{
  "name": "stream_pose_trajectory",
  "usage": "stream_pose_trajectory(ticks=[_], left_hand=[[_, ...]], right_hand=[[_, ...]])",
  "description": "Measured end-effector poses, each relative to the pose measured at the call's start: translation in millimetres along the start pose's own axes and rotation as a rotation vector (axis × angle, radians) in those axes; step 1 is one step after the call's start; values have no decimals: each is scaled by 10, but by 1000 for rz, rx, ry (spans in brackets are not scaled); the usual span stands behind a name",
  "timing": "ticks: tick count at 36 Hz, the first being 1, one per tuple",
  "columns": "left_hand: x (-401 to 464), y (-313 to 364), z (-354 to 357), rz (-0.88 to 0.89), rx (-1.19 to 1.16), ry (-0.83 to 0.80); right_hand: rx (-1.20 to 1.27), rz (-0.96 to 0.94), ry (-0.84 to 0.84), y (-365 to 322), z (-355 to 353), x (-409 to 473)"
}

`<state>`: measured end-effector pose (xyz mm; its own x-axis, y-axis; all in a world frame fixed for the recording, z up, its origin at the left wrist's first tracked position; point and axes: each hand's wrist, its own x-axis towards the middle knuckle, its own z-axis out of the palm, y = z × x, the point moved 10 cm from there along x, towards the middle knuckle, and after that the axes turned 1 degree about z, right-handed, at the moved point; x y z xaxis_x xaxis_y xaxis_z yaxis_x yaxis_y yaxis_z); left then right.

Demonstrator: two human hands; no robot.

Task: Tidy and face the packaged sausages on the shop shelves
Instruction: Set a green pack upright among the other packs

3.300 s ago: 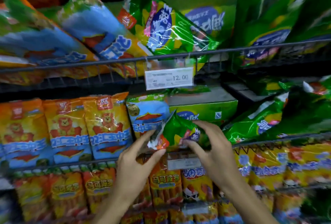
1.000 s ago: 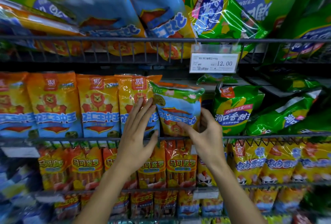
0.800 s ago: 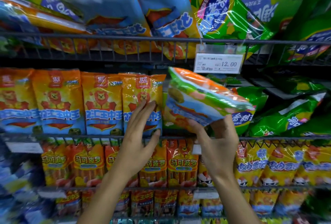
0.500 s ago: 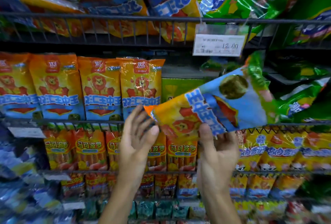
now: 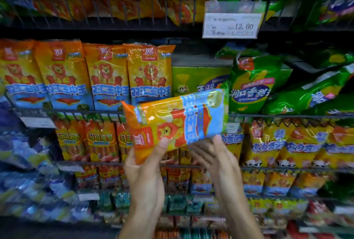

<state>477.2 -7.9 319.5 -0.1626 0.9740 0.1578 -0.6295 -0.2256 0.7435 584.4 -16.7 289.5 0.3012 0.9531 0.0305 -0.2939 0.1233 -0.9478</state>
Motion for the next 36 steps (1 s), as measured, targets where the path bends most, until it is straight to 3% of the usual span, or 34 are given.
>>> stream_pose_trajectory(ticks=[1,2,5,9,12,16,24,29,36], left_hand=[[38,90,-37,27,51,34],[82,170,-107,75,80,57],[189,363,-139,147,38,41],[158,569,55,252,87,-86],[135,592,232,243,211,-215],[11,469,429,169,393,-382],[17,306,523,-7,409,-469],[-68,60,359,-72,604,-601],[-19,109,355,58,670,-535]], right_hand=[[-132,7,64,-348,-704,-51],[87,-36,98,-403,-783,-77],[-82,-163,306,-519,-1171,-121],[-210,-381,171,-748,-1089,-183],[-345,-345,-94,-769,-772,-204],[-450,-187,-275,-595,-483,-239],[-428,-318,-106,-790,-598,-259],[-402,-387,17,-905,-775,-256],[-356,-426,-8,-1112,-728,-186]])
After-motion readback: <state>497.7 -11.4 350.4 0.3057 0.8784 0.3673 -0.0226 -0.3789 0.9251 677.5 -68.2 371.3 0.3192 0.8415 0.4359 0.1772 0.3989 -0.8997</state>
